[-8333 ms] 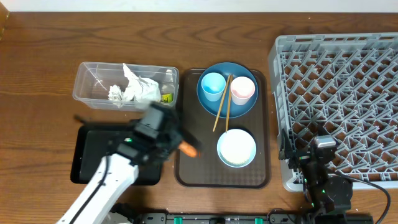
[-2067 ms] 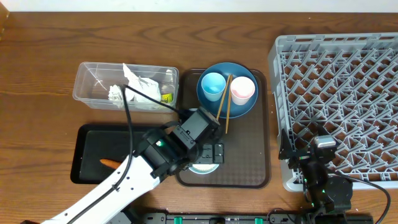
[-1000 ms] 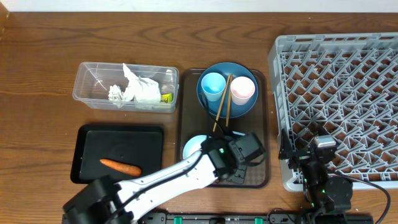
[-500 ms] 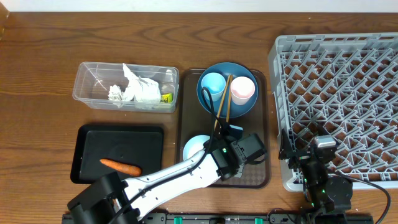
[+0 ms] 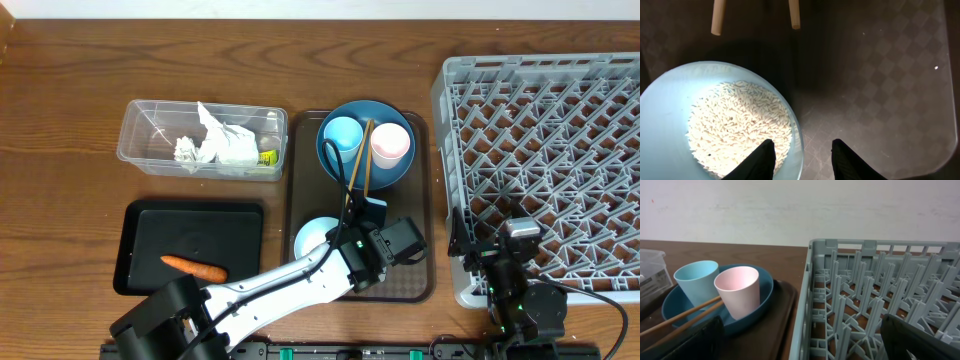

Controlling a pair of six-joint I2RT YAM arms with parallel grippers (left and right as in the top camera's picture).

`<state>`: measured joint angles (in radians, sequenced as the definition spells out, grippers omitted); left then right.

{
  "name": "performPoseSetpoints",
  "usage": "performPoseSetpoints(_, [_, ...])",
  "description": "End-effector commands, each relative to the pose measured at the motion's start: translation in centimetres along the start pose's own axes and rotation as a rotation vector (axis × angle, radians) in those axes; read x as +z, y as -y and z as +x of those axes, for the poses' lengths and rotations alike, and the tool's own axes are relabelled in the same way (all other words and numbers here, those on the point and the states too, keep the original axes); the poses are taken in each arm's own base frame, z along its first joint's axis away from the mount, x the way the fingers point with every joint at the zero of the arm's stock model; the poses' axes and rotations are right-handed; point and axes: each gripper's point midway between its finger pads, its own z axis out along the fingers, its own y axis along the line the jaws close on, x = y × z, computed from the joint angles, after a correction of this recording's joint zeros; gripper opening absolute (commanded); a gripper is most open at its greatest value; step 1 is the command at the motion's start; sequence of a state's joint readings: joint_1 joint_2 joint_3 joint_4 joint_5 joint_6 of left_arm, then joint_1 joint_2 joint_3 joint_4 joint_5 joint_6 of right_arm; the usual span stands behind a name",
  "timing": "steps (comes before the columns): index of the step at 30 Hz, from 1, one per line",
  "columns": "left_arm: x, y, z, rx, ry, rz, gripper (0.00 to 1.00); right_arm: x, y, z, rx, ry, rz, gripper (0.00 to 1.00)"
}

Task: Sort waste into correct bins and load items into the dishwasher rack
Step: 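Grasp the rim of the light-blue rice bowl with the left gripper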

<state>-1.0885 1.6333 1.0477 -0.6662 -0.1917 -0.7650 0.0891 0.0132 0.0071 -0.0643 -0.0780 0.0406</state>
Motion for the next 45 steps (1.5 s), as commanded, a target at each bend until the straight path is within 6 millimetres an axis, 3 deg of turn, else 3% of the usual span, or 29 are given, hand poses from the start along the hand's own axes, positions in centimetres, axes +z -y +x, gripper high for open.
performPoseSetpoints(1, [0.6,-0.6,0.1,0.001,0.008,-0.036,0.39,0.0,-0.2,0.2,-0.004,-0.006,-0.010,0.99])
performPoseSetpoints(15, [0.8,-0.8,0.4,0.002,0.003,-0.042,0.39,0.0,-0.2,0.2,-0.005,-0.006,-0.010,0.99])
performPoseSetpoints(45, [3.4,-1.4,1.7,-0.006,0.024,-0.019,0.38,0.0,-0.2,0.2,-0.004,-0.006,-0.010,0.99])
